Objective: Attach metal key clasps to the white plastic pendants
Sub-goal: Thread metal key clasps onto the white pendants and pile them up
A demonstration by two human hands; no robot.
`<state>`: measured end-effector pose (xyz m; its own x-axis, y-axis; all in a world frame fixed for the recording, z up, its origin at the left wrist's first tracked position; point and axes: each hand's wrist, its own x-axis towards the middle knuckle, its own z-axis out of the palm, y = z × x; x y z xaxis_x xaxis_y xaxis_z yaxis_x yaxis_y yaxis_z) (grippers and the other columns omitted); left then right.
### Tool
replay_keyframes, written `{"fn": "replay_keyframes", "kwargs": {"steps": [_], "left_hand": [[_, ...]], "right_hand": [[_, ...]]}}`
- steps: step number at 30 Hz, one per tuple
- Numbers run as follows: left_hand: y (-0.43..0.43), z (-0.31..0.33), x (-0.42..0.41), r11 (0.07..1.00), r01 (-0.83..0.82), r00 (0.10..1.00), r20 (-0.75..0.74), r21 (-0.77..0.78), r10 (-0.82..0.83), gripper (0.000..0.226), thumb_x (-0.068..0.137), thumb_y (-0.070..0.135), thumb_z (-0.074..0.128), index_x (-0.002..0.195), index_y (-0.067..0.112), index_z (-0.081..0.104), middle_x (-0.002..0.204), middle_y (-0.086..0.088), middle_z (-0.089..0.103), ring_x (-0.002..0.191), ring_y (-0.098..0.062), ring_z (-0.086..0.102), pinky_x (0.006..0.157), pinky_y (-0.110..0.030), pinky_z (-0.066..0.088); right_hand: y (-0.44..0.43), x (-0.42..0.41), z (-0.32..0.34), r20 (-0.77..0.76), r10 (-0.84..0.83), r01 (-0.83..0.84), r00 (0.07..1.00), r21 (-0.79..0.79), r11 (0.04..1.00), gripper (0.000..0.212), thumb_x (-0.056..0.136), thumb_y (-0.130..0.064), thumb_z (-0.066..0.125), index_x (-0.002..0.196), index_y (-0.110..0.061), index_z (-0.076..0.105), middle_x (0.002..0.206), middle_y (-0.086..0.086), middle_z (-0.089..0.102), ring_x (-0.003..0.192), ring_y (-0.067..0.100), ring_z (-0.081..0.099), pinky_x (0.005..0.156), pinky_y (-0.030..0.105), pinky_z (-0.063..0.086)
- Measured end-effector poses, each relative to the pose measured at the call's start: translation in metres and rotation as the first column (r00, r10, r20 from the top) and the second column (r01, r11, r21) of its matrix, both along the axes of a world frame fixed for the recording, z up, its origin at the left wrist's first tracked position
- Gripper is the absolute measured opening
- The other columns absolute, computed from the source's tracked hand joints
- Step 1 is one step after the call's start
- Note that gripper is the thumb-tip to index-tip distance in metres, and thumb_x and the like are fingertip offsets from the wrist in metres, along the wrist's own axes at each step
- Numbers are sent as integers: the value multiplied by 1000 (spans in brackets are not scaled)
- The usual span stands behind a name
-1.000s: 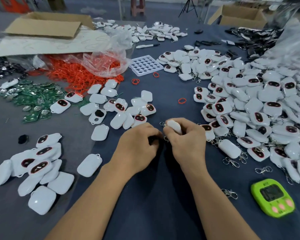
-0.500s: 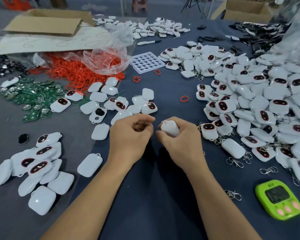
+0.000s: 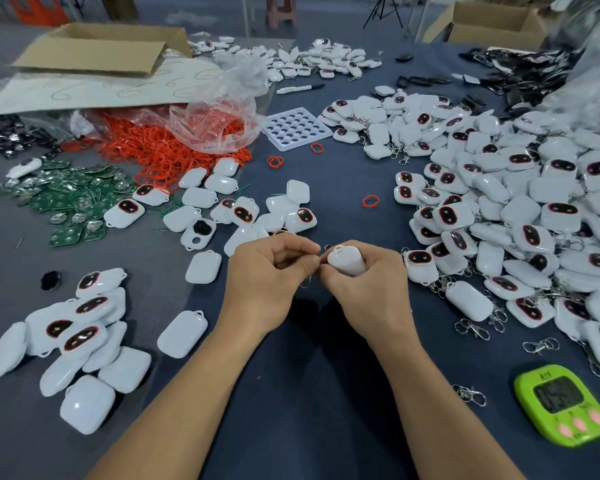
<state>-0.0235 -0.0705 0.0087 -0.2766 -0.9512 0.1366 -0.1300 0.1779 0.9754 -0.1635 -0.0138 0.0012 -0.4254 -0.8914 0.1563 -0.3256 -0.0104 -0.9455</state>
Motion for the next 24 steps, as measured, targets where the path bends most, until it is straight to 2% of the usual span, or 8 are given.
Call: {"fn": "replay_keyframes", "kwargs": {"steps": [3,5,8,11,14,18,21,24], "left_hand": [[2,-1,0,1000,-24,999,23,-19,24,38,83,3,81,74,40,76,80,17,77,77,-1,74,69,-11,53],[5,-1,0,998,-39,998,50,-45,41,40,83,5,81,75,44,76,80,20,76,77,2,73,70,-9,52],[9,0,1,993,-58,991,111,-104,70,40,85,9,80,85,49,75,82,26,74,79,4,71,72,-8,52],[10,-1,0,987,-64,984,155,-146,86,37,86,13,79,88,49,73,82,28,73,80,5,71,72,-10,53],[12,0,-1,981,-66,980,173,-181,98,31,86,18,79,84,48,74,83,31,72,81,7,69,71,-5,48],[11,5,-1,970,-73,952,273,-233,137,18,82,44,69,78,61,69,85,40,68,87,13,65,79,-4,44],[6,3,-2,978,-16,956,282,-208,75,22,82,36,71,77,57,71,83,36,70,85,10,67,77,-5,45],[4,1,-2,988,-22,977,208,-150,54,22,83,28,74,80,50,74,81,30,73,82,6,69,73,-6,47]], "right_hand": [[1,0,0,-13,-21,21,1000,8,1000,8,80,-18,78,75,-23,75,70,-4,72,67,19,66,61,33,55],[1,1,0,-27,-15,16,1000,36,999,10,81,-17,79,76,-25,75,69,-5,71,62,13,63,60,34,56],[1,0,-1,-46,-1,4,999,59,998,10,81,-17,79,75,-24,74,66,-6,69,60,6,58,58,32,54],[1,1,0,-23,5,-3,1000,71,997,11,76,-22,77,71,-17,69,58,-3,60,55,8,49,53,32,46],[2,2,3,25,11,-12,1000,61,998,21,70,-25,71,67,-7,60,55,-4,49,54,9,42,48,30,39],[1,-1,3,131,-15,9,991,43,999,13,76,-9,73,66,-11,65,58,-1,56,56,9,48,51,27,43],[0,-3,3,171,-9,5,985,28,1000,12,76,-7,74,68,-15,72,64,4,66,60,8,56,56,25,49],[1,-3,4,186,4,-7,983,13,1000,11,76,-11,76,70,-20,76,66,-1,71,62,6,61,58,21,51]]}}
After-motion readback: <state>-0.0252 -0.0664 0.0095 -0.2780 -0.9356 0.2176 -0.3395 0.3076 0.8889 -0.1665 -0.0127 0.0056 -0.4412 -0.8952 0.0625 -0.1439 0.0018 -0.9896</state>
